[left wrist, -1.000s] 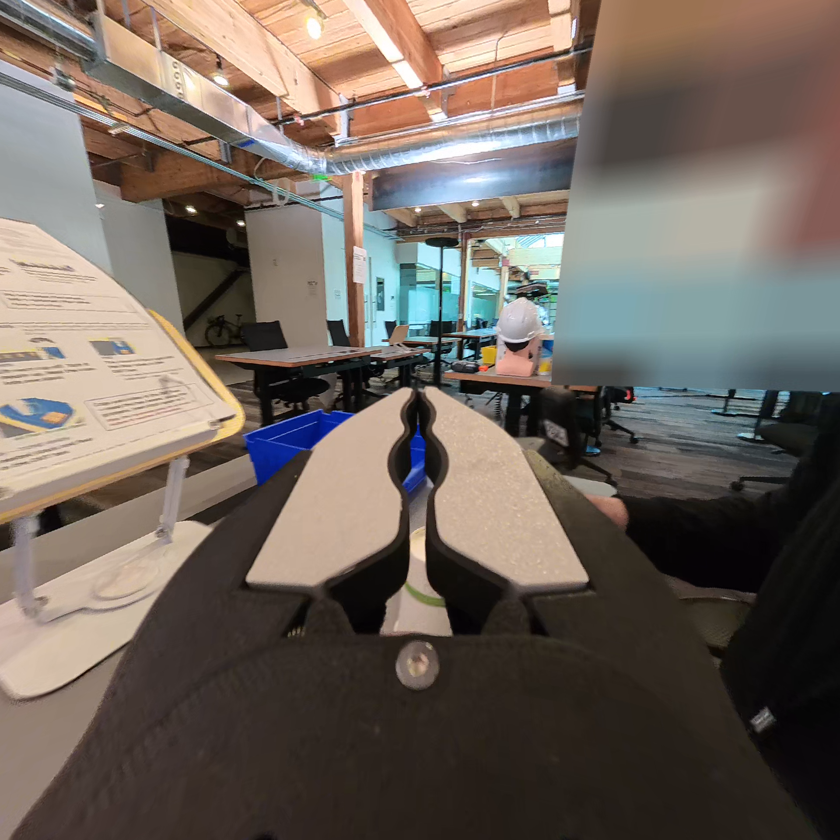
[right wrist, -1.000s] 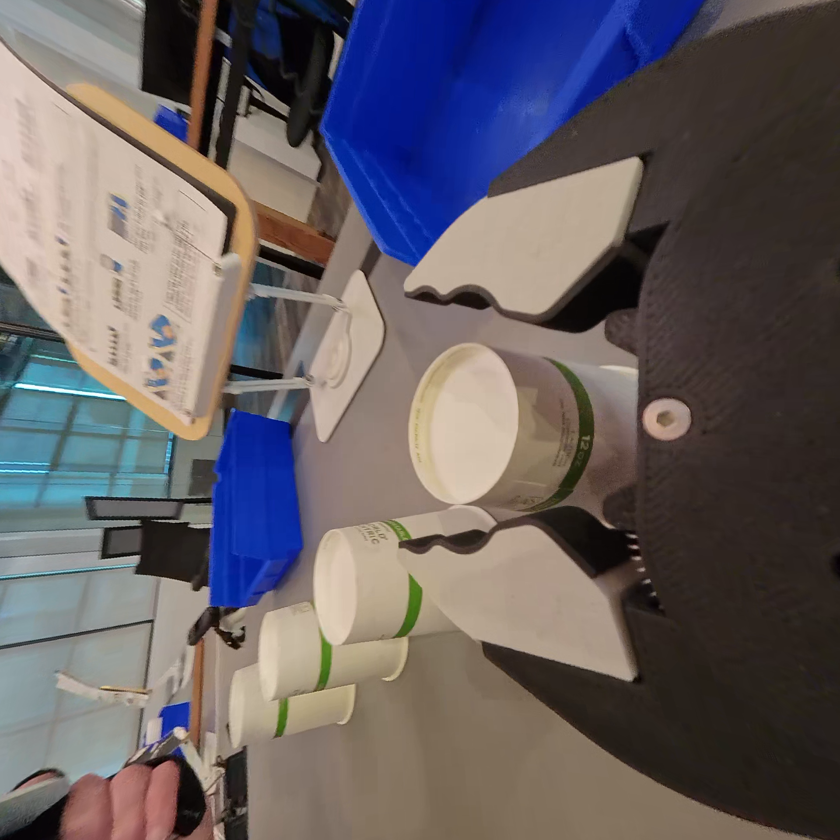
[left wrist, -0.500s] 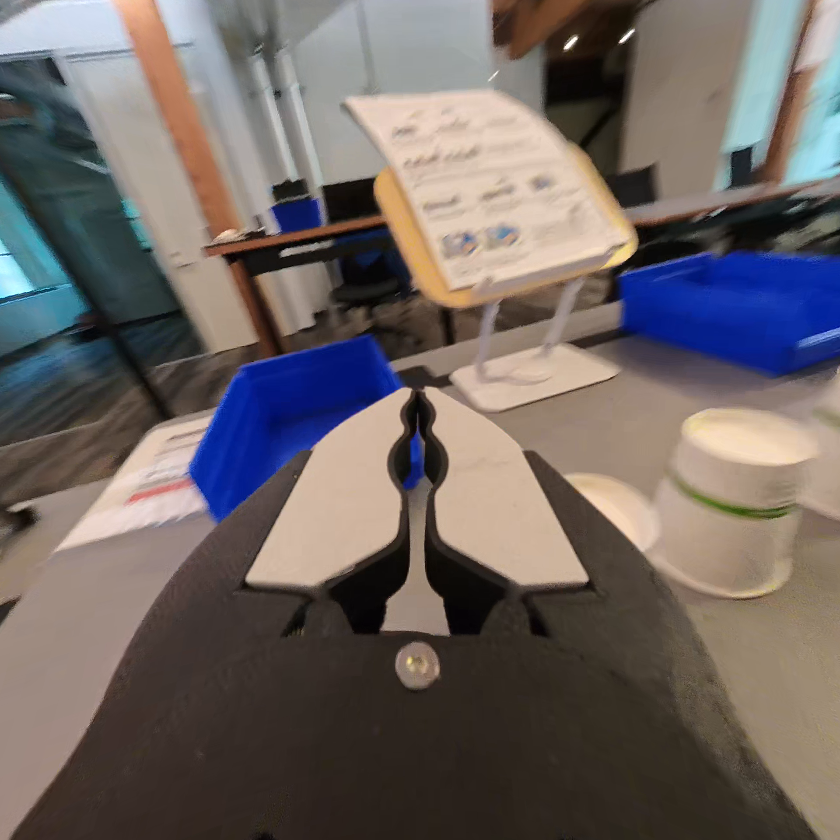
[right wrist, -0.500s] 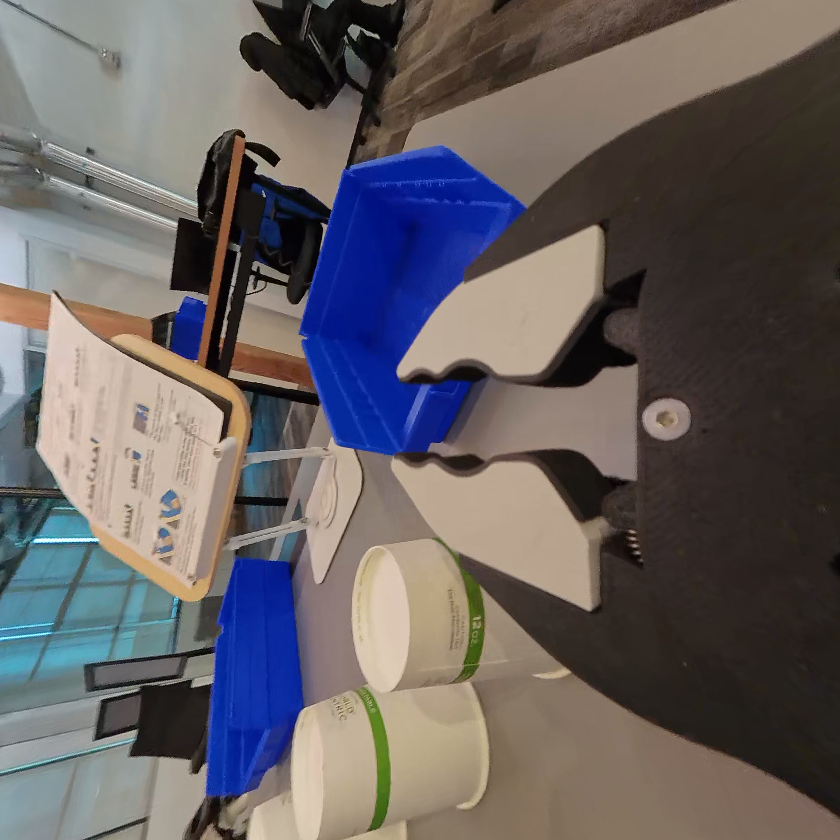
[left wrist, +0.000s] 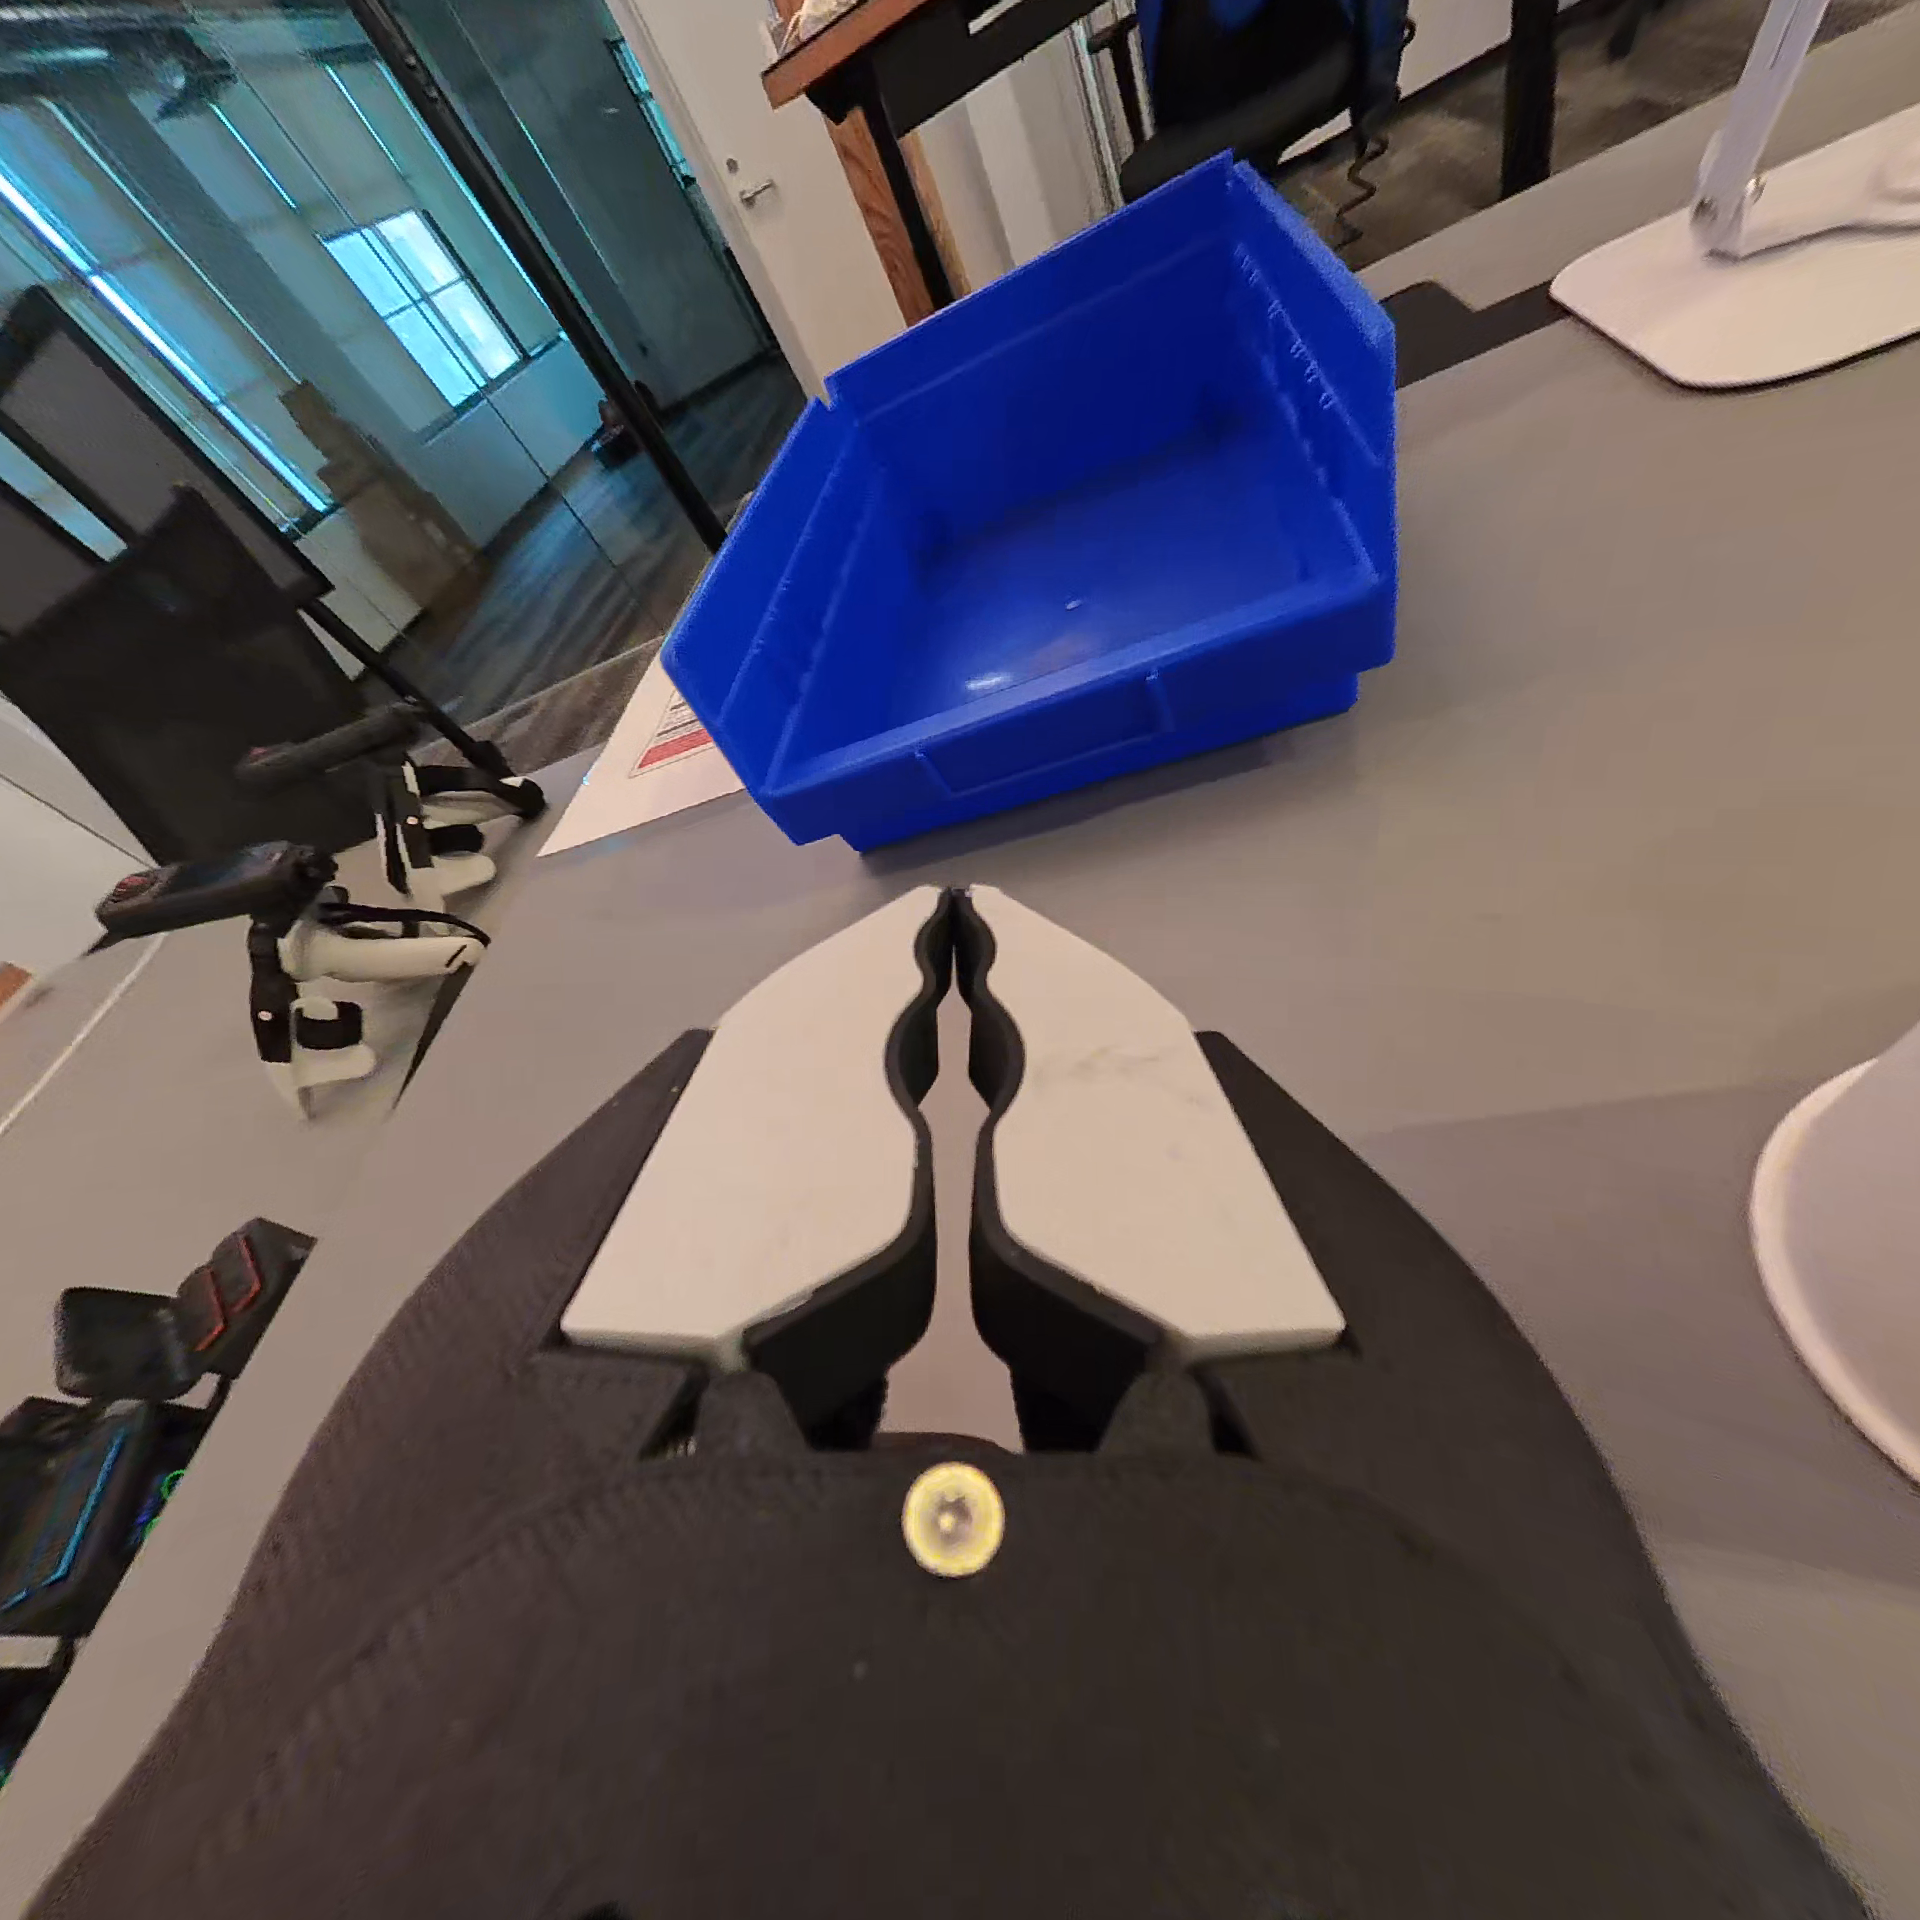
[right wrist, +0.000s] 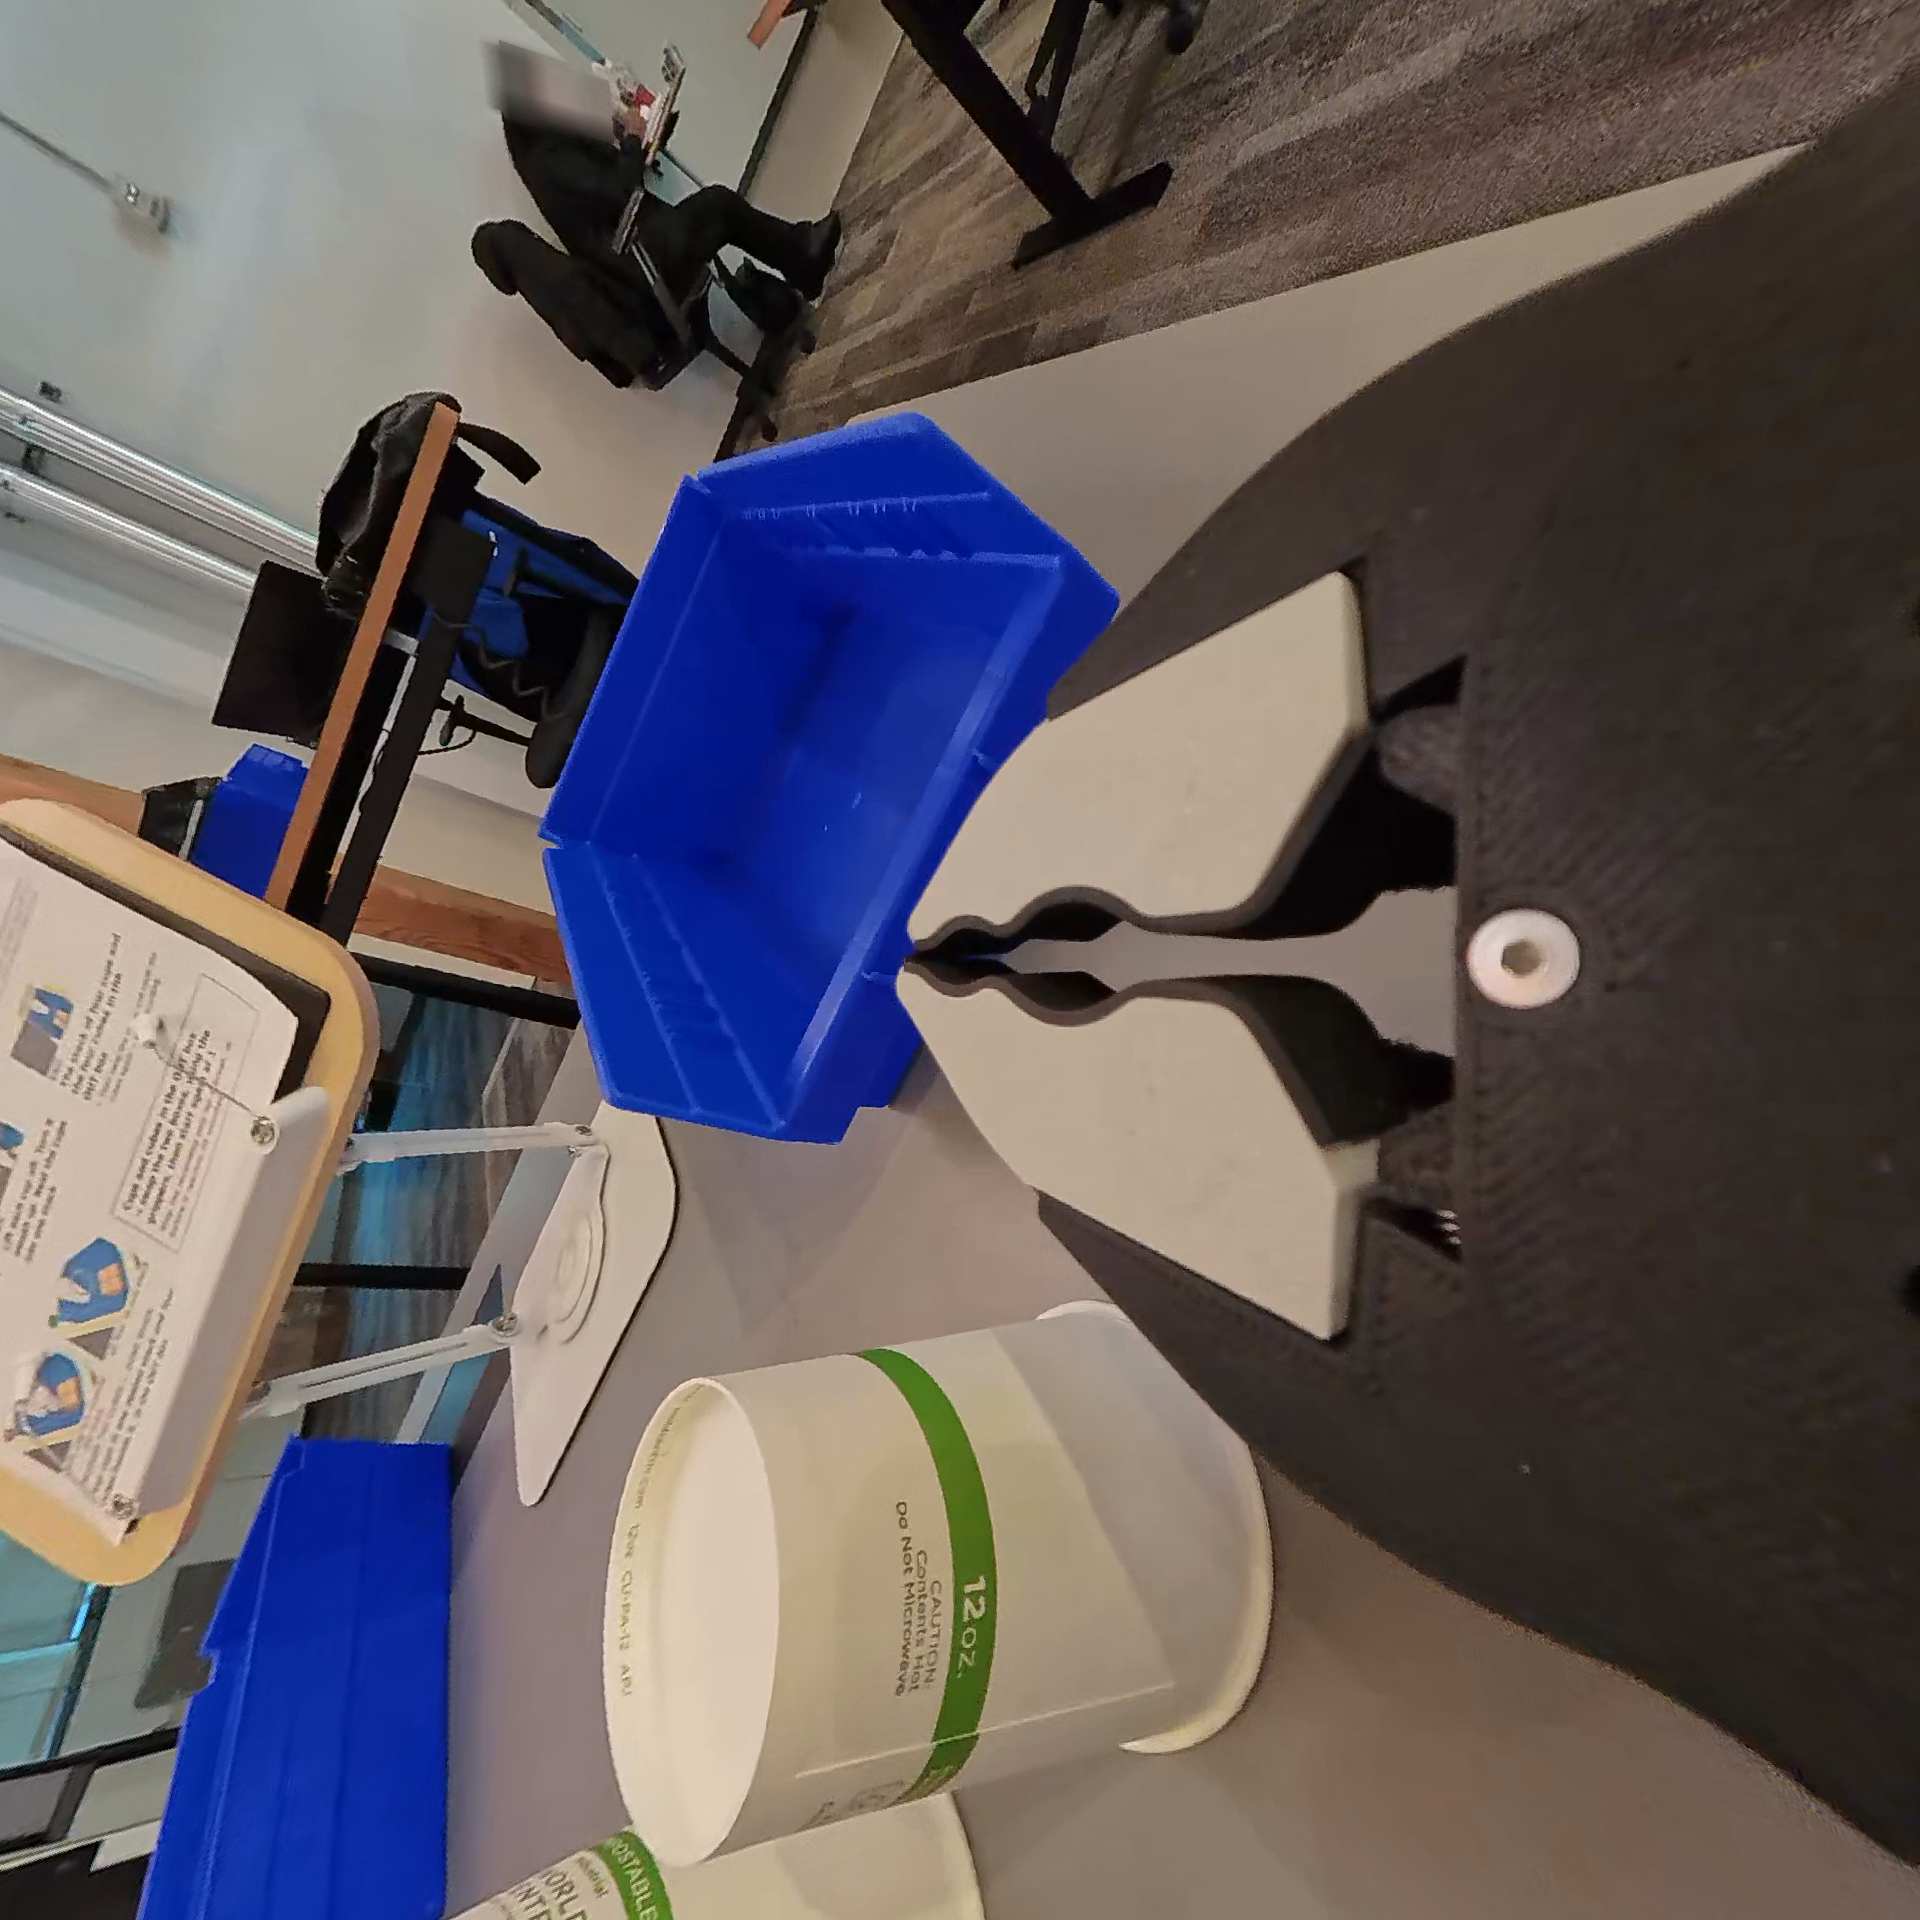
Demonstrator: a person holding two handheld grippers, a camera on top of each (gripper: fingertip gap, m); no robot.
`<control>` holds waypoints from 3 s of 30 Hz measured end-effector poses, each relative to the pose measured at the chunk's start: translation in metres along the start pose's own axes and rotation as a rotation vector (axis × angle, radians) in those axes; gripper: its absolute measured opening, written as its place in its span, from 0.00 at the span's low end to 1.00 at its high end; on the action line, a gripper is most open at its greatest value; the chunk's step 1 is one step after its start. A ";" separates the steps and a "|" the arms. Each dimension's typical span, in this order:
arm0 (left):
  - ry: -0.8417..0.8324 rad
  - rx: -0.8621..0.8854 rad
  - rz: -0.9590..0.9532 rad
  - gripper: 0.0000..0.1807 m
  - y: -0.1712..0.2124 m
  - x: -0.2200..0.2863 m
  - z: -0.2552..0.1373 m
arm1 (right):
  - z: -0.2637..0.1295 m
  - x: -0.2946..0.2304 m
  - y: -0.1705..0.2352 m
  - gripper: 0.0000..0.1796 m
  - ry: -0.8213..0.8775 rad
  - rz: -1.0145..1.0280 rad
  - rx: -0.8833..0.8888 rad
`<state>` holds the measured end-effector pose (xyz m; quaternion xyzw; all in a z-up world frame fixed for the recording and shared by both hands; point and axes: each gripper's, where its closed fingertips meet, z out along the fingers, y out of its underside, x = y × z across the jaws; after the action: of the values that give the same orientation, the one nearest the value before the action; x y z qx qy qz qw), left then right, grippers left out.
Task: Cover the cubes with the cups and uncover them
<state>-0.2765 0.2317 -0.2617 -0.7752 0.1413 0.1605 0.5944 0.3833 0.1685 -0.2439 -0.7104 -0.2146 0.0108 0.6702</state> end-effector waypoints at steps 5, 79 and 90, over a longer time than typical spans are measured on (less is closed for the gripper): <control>0.025 -0.001 -0.024 0.00 0.001 0.002 0.001 | 0.003 0.000 0.005 0.00 0.012 -0.030 -0.028; 0.105 0.032 -0.079 0.00 0.002 0.018 0.009 | -0.010 -0.014 -0.024 0.00 -0.025 -0.047 0.058; 0.103 0.026 -0.096 0.00 0.004 0.014 0.008 | -0.033 -0.071 -0.074 0.05 -0.354 -0.119 0.045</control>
<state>-0.2659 0.2383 -0.2730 -0.7806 0.1365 0.0901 0.6033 0.3075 0.1159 -0.1888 -0.6683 -0.3705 0.1010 0.6371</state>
